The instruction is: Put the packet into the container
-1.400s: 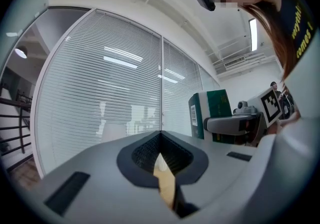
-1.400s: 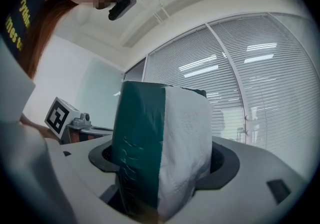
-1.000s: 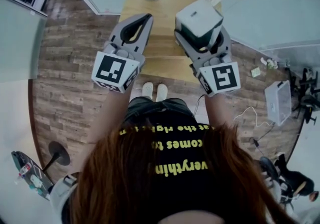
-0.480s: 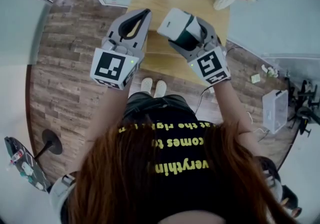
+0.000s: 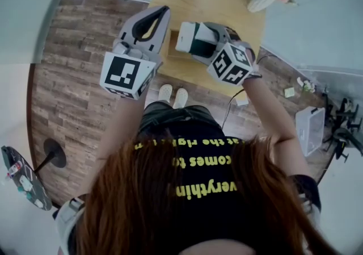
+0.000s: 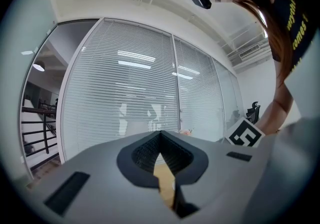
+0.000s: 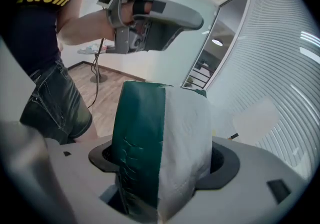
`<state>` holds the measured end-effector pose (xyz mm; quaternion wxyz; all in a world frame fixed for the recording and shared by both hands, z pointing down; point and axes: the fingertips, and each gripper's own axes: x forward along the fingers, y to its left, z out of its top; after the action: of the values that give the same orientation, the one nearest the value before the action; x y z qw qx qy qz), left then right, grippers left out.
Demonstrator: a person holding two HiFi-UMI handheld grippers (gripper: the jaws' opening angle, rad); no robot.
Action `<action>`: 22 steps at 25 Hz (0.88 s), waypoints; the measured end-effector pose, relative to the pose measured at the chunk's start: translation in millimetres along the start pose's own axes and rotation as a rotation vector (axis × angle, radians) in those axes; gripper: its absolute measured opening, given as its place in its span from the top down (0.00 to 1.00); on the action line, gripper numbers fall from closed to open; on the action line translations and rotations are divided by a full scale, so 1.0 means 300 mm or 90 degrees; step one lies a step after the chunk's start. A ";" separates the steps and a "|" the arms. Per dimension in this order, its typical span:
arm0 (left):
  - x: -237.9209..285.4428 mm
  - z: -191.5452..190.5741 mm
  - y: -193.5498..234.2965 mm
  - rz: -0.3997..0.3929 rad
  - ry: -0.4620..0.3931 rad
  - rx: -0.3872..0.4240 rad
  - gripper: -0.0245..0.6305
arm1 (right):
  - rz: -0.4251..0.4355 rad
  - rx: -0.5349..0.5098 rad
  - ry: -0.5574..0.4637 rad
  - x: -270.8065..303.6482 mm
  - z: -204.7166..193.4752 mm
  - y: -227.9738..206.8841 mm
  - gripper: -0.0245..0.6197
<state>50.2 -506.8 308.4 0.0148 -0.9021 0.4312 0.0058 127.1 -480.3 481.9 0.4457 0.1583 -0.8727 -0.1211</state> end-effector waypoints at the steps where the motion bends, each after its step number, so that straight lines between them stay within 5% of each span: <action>1: -0.001 0.003 0.002 0.002 -0.001 0.001 0.96 | 0.015 -0.008 0.013 0.015 -0.011 0.011 0.32; 11: -0.026 -0.012 -0.001 0.022 0.011 -0.008 0.96 | 0.146 -0.032 0.138 0.181 -0.179 0.086 0.32; 22: -0.054 -0.022 0.008 0.040 0.022 -0.014 0.96 | 0.163 -0.044 0.176 0.288 -0.244 0.110 0.32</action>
<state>38.3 -495.9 315.5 -0.0031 -0.8882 0.4594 -0.0045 133.6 -488.3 599.4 0.5781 0.0457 -0.8117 -0.0702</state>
